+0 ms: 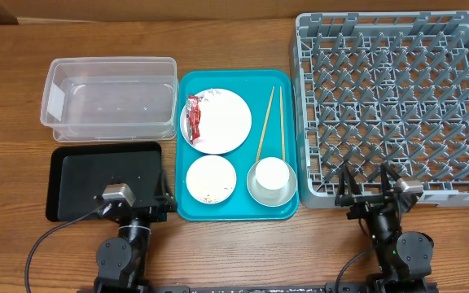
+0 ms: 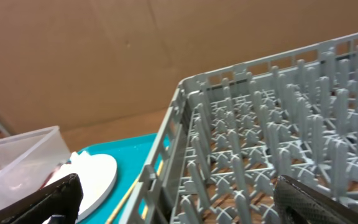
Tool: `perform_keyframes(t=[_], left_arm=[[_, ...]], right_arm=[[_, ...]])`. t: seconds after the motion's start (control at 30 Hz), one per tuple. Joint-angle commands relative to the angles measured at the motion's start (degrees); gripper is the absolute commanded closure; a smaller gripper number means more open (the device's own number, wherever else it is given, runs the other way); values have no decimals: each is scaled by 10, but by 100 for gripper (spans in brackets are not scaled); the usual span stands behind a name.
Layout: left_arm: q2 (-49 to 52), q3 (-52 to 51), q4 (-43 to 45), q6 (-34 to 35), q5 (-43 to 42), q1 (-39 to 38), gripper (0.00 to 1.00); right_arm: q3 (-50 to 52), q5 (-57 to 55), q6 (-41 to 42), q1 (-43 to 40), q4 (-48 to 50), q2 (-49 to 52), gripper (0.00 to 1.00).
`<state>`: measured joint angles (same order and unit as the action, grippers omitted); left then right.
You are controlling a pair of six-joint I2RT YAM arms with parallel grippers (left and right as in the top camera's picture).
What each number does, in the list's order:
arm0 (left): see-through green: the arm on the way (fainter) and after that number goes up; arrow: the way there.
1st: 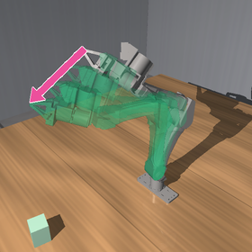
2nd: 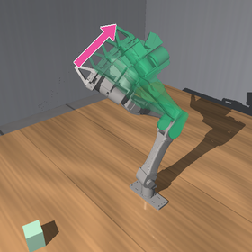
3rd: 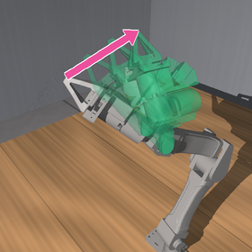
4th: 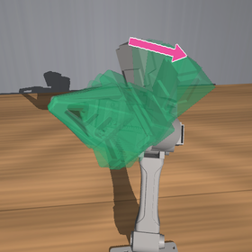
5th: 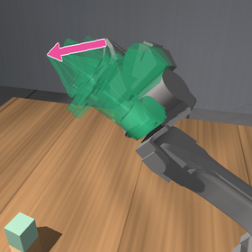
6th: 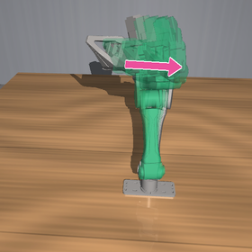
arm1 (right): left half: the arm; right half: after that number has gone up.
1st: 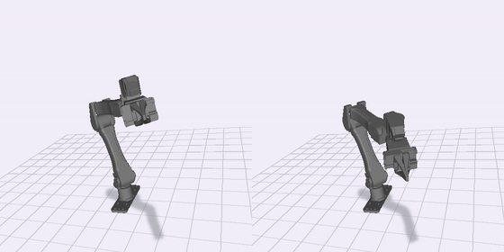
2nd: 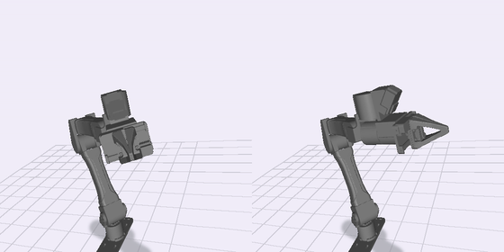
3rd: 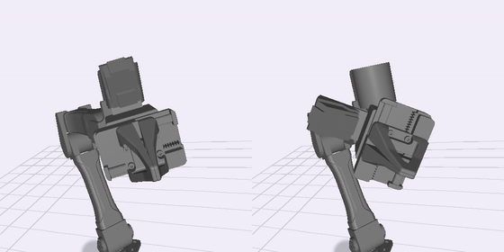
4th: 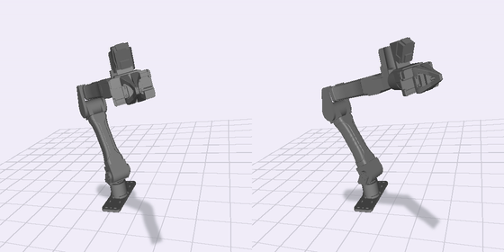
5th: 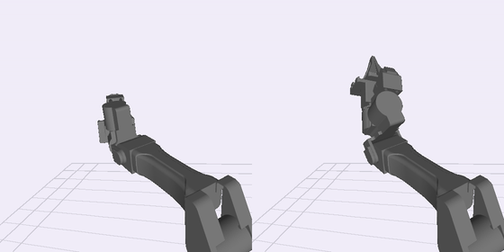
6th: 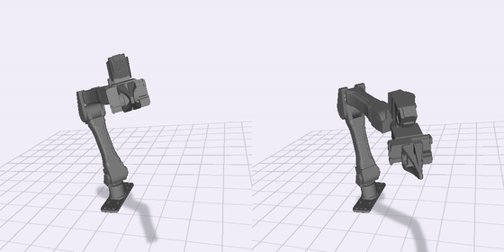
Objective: Sort waste into correct bins and load items into the dishwasher
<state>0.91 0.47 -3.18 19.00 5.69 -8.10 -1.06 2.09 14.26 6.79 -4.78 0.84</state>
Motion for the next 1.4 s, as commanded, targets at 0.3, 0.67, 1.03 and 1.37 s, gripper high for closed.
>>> perform_keyframes(t=[0.3, 0.67, 1.03, 1.37], left_arm=[[-2, 14, 17, 77, -214, 6, 0], [199, 356, -230, 64, -300, 5, 0], [508, 619, -376, 52, -577, 0, 0], [659, 619, -429, 75, -304, -209, 4]], right_arm=[[-21, 201, 46, -1, 12, -4, 0], [-287, 201, 39, -1, -241, 111, 0], [-587, 216, -8, -1, -480, 373, 0], [-602, 202, 24, -1, -498, 416, 0]])
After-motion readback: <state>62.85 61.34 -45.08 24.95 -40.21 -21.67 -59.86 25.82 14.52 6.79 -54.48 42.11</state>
